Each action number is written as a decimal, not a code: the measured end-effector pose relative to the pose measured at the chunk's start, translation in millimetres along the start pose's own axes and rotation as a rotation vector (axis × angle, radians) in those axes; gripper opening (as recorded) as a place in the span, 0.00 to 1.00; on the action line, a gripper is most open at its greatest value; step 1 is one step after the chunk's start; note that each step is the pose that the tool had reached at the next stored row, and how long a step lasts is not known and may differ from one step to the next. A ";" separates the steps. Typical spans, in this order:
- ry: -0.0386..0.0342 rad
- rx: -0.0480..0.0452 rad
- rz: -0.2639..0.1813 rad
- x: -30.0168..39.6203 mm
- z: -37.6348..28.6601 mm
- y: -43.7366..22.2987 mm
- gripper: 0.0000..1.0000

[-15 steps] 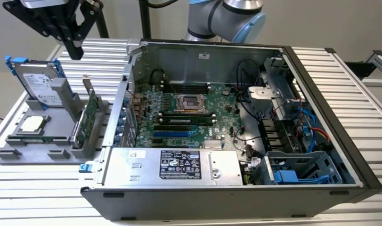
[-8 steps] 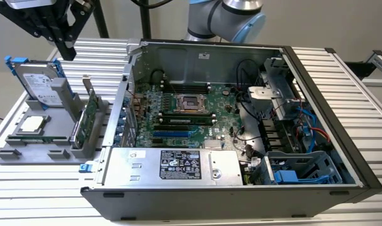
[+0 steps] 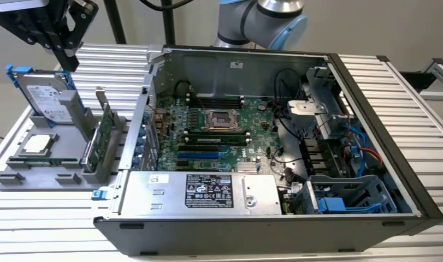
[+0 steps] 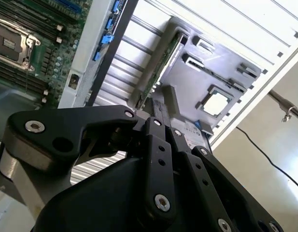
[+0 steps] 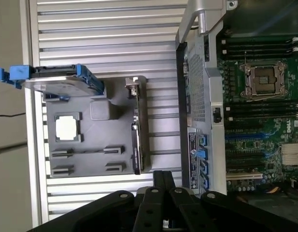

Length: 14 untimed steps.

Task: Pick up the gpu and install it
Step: 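Reach for the gpu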

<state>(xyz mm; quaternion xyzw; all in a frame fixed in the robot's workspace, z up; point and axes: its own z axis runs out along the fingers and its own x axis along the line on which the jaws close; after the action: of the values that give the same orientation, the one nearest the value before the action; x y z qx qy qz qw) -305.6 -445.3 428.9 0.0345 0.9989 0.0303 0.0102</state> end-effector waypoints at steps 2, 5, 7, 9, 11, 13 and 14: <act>0.0000 -0.0005 0.000 2.9 -0.1 -1.5 0.00; 0.0000 -0.0012 0.000 6.8 -0.3 -3.8 0.00; 0.0000 -0.0017 0.000 9.3 -0.5 -5.4 0.00; 0.0002 -0.0022 0.000 11.7 -0.6 -6.9 0.00; 0.0002 -0.0027 0.000 14.0 -0.8 -8.5 0.00; 0.0002 -0.0032 0.000 16.3 -0.9 -10.0 0.00; 0.0002 -0.0034 0.000 17.4 -0.9 -10.7 0.00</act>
<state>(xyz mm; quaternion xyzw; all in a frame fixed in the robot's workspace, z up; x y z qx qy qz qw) -323.6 -454.8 428.9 0.0345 0.9988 0.0320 0.0102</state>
